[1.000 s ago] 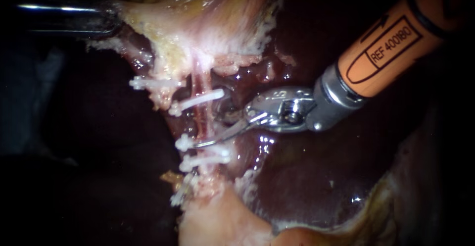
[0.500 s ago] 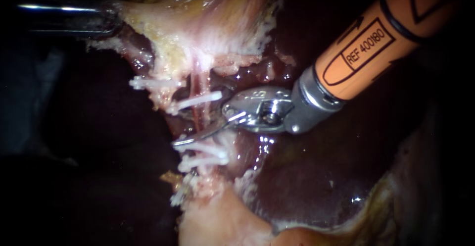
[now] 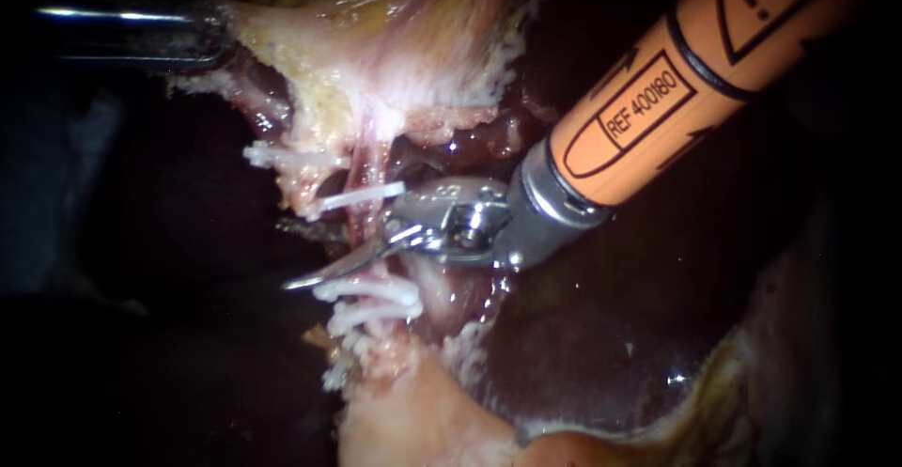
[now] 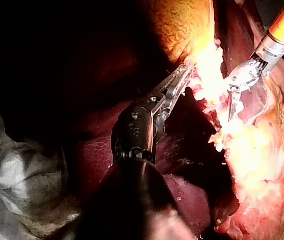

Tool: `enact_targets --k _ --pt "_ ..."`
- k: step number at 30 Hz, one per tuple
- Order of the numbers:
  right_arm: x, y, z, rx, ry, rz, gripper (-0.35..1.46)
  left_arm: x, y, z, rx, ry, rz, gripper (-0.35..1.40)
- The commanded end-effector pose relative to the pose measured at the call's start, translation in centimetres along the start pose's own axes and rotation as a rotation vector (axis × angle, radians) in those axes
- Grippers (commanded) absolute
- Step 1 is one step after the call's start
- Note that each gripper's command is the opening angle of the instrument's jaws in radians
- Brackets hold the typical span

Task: Go to the cutting position right tube

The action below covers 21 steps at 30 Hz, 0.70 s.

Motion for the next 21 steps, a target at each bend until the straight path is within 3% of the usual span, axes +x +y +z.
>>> enact_targets --k 1,9,15,21 --pt "0.0 -0.01 0.0 0.001 0.0 0.0 1.35 0.0 0.0 0.0 0.0 0.0 0.0 -0.35" --pt "0.08 -0.22 0.02 0.015 0.004 0.0 1.38 0.0 0.0 -0.01 0.0 0.0 0.0 -0.35" --pt "0.27 -0.46 0.02 0.043 0.034 0.005 1.38 -0.01 -0.02 -0.02 -0.001 -0.001 0.0 -0.35" --pt "0.39 -0.57 0.0 0.058 0.048 0.008 1.38 -0.01 -0.02 -0.02 -0.001 -0.001 0.001 -0.35"
